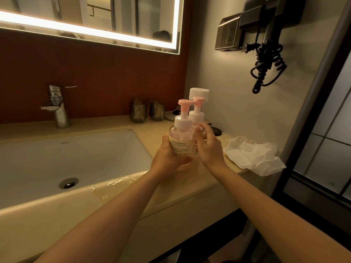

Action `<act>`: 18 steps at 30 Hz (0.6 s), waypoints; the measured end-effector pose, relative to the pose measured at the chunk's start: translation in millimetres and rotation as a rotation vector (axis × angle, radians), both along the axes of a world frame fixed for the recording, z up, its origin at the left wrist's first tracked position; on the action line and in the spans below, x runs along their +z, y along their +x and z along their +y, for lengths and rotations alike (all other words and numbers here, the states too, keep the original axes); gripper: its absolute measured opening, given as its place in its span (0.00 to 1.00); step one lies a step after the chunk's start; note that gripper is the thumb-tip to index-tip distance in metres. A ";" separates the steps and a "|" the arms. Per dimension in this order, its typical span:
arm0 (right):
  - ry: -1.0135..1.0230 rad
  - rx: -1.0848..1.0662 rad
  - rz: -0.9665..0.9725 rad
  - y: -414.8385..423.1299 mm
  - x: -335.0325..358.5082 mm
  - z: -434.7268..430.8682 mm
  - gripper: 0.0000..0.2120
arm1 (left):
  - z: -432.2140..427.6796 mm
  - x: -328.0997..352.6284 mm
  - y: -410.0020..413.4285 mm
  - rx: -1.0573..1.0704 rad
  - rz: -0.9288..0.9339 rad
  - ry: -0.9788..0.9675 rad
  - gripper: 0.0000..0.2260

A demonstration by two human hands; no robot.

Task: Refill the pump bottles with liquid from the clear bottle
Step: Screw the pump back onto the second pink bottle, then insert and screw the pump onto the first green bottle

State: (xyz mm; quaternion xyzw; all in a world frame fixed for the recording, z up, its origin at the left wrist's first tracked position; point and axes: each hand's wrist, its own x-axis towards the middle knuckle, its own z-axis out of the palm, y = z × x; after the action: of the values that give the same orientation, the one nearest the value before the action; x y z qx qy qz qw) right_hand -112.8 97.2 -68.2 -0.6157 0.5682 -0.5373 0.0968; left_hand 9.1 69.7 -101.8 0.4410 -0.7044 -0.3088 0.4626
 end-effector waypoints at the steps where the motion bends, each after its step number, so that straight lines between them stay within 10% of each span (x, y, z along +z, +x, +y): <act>1: -0.040 -0.027 -0.008 3.4 2.9 2.3 0.19 | 0.5 2.1 3.0 -0.025 0.029 0.020 0.44; 9: -0.261 -0.052 -0.024 62.4 39.2 22.1 0.18 | 32.4 34.8 82.8 0.127 0.117 0.007 0.42; 18: -0.076 0.472 -0.064 235.1 49.8 38.8 0.15 | 108.9 50.8 261.1 0.574 0.104 -0.110 0.30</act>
State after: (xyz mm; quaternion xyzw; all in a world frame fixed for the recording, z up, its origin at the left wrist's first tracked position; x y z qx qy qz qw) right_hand 122.2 136.0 -18.4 -0.7174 0.3846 -0.5400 0.2142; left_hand 270.2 178.6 -51.0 0.5799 -0.5420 -0.1490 0.5896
